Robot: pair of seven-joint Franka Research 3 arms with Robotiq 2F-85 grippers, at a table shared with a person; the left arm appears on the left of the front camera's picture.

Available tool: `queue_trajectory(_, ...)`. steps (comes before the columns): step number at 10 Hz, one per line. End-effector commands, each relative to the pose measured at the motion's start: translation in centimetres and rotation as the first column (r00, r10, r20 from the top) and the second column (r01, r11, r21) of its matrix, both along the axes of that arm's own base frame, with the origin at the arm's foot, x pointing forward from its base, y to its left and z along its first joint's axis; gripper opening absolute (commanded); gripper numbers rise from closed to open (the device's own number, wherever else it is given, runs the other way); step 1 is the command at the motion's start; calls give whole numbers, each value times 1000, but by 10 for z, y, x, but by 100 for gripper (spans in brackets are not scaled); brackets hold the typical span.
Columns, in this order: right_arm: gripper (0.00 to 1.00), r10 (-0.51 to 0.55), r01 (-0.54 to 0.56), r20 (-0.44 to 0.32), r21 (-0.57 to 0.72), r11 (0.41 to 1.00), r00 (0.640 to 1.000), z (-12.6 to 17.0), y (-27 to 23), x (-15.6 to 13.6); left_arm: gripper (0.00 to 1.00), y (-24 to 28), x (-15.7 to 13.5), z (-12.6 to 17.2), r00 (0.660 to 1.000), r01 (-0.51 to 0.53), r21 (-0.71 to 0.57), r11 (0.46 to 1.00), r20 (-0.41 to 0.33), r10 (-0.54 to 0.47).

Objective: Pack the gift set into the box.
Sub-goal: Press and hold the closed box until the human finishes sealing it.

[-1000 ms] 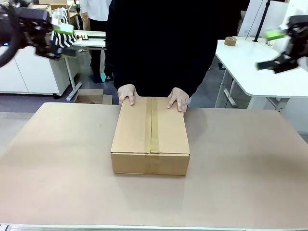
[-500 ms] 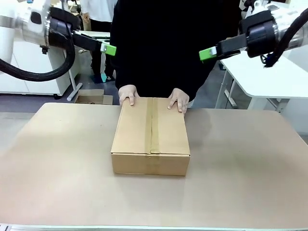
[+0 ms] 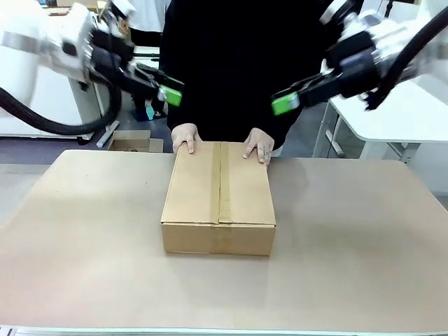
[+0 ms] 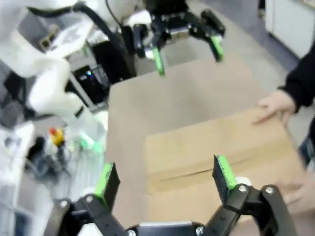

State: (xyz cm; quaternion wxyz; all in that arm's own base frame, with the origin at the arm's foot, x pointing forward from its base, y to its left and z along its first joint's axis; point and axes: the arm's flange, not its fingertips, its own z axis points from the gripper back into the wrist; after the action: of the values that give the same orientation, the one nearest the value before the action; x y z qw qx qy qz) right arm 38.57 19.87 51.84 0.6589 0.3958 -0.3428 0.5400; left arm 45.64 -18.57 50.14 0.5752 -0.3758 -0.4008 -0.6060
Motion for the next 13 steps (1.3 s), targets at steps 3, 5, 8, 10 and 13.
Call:
queue_trajectory(3, 100, -23, 1, 213, 105, 994, 977, -146, -11, 25, 100, -18, 3, -123, 999, -18, 106, 994, 37, 15)
queue_trajectory(5, 100, 5, -4, 7, -78, 997, 1000, -158, -9, 32, 100, -25, 7, -131, 991, -81, 13, 997, -102, 82)
queue_trajectory(8, 100, -4, 5, 117, -3, 1000, 993, -179, -16, 17, 100, -22, 1, -150, 999, -30, 102, 994, -21, 32)
queue_trajectory(10, 100, 80, -86, 92, 73, 994, 993, -196, 9, 34, 100, -38, 4, -158, 996, 40, 63, 997, 71, -45)
queue_trajectory(13, 100, 126, -136, 87, 121, 983, 988, -215, 38, 36, 100, -39, 2, -174, 993, -10, 114, 993, 121, -3)
